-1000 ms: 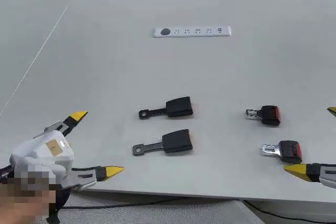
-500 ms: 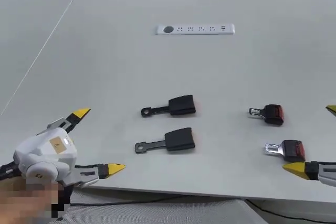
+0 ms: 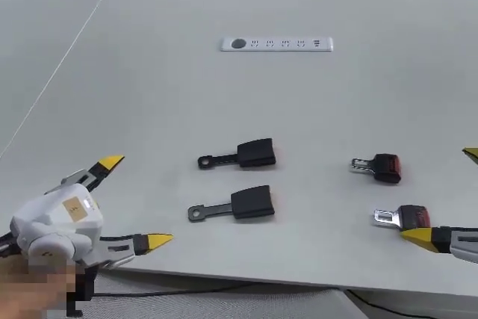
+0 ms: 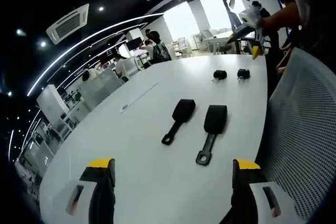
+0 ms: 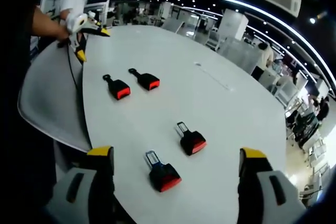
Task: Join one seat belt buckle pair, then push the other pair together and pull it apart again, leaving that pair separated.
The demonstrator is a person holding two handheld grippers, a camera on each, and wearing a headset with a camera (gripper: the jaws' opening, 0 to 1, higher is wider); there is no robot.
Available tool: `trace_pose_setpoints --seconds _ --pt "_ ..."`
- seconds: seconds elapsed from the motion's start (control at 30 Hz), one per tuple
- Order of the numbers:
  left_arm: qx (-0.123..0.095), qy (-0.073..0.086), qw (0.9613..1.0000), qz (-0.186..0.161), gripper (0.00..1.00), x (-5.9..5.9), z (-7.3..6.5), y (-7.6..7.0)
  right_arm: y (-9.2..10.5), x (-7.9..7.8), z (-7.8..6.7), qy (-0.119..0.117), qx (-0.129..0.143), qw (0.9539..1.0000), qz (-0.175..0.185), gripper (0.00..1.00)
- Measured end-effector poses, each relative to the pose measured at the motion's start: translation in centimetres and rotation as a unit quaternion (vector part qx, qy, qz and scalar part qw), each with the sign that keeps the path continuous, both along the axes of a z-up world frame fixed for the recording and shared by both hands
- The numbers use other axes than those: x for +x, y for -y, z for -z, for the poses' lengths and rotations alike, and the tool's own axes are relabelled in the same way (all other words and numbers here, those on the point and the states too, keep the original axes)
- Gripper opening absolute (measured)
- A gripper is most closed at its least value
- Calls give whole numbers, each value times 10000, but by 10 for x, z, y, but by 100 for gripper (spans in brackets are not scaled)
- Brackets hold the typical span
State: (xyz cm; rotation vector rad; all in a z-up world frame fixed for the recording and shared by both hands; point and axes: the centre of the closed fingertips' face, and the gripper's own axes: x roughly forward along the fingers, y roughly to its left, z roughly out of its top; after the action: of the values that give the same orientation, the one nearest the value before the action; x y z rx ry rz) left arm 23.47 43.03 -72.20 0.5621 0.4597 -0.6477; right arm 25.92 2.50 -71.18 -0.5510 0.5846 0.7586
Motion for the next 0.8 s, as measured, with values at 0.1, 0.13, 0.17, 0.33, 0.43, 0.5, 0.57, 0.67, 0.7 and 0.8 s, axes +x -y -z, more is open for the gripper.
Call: trace_pose_setpoints --seconds 0.1,0.13,0.17,0.33,0.43,0.5,0.57,0.67,0.7,0.8 --pt "30 -8 10000 9 94 0 1 0 1 2 0 25 -77 9999 -94 100" --pt "52 -11 10000 9 94 0 1 0 1 2 1 26 -95 9999 -111 99" --pt "70 23 10000 22 94 0 0 0 2 3 1 18 -106 9999 -114 100" --pt "57 -2 10000 41 95 1 1 1 3 2 2 -2 -120 9999 -121 100" --pt "-69 -88 9999 8 97 1 2 1 4 1 4 -29 -154 9998 -152 100" --pt "-176 -109 9998 -22 100 2 0 0 3 2 9 -63 -196 9996 -171 100" --pt "-235 -230 9994 -61 100 1 2 1 2 4 12 -88 -240 9995 -172 100" --pt "-190 -291 9994 -34 100 -2 4 4 -4 5 12 -98 -212 9996 -183 100" --pt "-192 -311 9993 -20 100 -2 5 4 -5 5 11 -84 -221 9995 -202 100" --pt "-169 -326 9993 -6 100 -3 6 3 -7 4 16 -140 -368 9988 -275 100"
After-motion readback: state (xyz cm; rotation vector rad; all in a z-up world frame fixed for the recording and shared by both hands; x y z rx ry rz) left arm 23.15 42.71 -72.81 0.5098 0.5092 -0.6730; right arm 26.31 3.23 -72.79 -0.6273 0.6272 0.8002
